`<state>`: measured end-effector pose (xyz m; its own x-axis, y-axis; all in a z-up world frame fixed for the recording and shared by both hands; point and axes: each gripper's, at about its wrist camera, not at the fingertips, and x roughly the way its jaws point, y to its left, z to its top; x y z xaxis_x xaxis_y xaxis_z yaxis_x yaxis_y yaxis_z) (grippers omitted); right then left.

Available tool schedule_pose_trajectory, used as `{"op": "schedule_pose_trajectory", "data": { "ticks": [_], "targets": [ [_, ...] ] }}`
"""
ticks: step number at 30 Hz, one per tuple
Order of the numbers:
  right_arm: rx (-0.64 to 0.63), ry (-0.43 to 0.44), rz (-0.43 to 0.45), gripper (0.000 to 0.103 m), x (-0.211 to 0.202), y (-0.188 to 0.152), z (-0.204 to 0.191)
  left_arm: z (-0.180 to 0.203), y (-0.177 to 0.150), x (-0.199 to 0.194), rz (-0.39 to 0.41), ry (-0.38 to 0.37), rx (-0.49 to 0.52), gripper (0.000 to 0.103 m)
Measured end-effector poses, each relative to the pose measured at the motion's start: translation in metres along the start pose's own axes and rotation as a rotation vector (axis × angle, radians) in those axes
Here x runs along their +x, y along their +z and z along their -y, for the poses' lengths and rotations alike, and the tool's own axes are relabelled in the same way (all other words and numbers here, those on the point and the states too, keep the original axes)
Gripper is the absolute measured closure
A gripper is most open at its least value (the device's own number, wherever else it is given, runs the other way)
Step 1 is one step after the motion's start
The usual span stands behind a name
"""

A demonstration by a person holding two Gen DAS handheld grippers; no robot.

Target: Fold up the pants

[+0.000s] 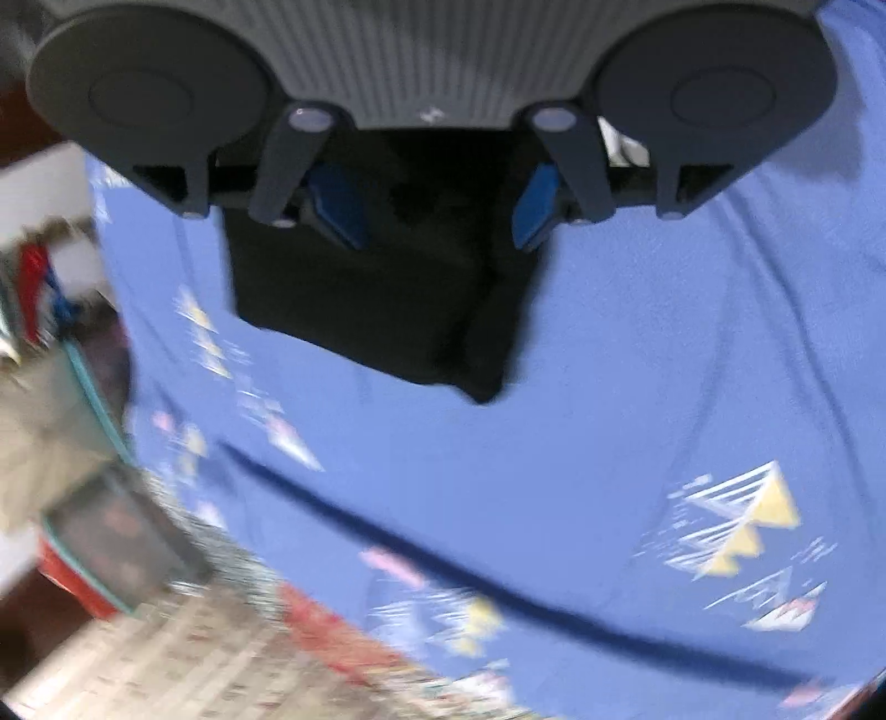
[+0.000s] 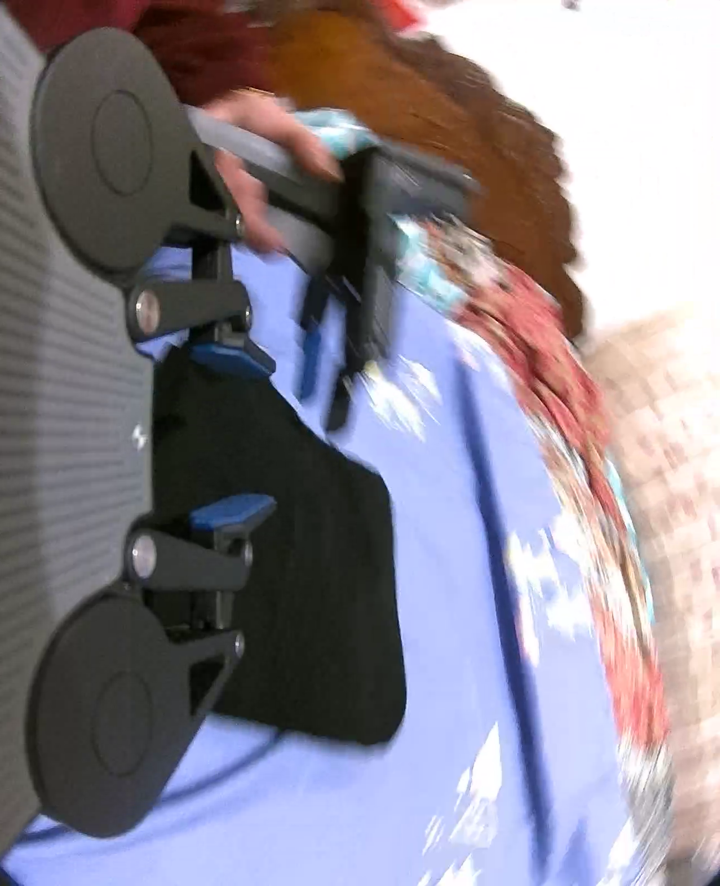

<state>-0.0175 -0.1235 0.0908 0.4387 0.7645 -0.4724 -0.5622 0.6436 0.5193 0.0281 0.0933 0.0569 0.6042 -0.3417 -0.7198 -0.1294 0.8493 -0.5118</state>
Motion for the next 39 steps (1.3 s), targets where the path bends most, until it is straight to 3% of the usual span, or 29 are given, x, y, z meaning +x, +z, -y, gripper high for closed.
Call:
{"op": "schedule_pose_trajectory", "data": {
  "ticks": [3,6,10,12,15,19,22,24,28,30,34,38,39],
  "targets": [
    [0.094,-0.024,-0.010,0.080,0.005,-0.013,0.015,0.020,-0.022,-0.006,-0.001,0.059,0.143,0.041],
    [0.131,-0.005,-0.070,0.080,0.027,-0.025,0.013,0.017,-0.042,0.002,-0.029,0.167,0.209,0.040],
    [0.100,-0.047,-0.164,0.083,0.052,-0.037,0.008,-0.005,-0.059,0.009,-0.049,0.164,0.141,0.032],
    [0.136,-0.042,-0.164,0.084,0.050,-0.042,0.014,-0.003,-0.064,0.013,-0.020,0.207,0.168,0.022],
    [0.180,-0.038,-0.163,0.089,0.050,-0.039,0.022,0.007,-0.069,0.015,0.012,0.253,0.204,0.021],
    [0.196,-0.037,-0.154,0.088,0.045,-0.041,0.021,0.013,-0.070,0.016,0.020,0.285,0.226,0.019],
    [0.154,-0.035,-0.138,0.076,0.035,-0.039,0.016,0.013,-0.070,0.012,0.019,0.289,0.215,0.018],
    [0.134,-0.040,-0.089,0.055,0.022,-0.035,0.012,0.014,-0.070,0.007,0.012,0.292,0.207,0.016],
    [0.131,-0.088,0.006,0.036,-0.006,-0.029,0.016,0.018,-0.066,0.000,-0.001,0.316,0.211,0.005],
    [0.154,-0.131,0.028,0.020,-0.015,-0.031,0.026,0.018,-0.066,-0.003,-0.004,0.321,0.215,0.003],
    [0.271,-0.163,-0.015,0.019,-0.013,-0.043,0.054,0.016,-0.065,-0.005,-0.011,0.326,0.208,0.001],
    [0.396,-0.142,-0.117,0.018,0.005,-0.061,0.076,0.013,-0.065,-0.005,-0.018,0.322,0.198,0.000],
    [0.409,-0.131,-0.100,0.014,0.007,-0.066,0.079,0.012,-0.066,-0.005,-0.021,0.319,0.193,0.000]
  ]
}}
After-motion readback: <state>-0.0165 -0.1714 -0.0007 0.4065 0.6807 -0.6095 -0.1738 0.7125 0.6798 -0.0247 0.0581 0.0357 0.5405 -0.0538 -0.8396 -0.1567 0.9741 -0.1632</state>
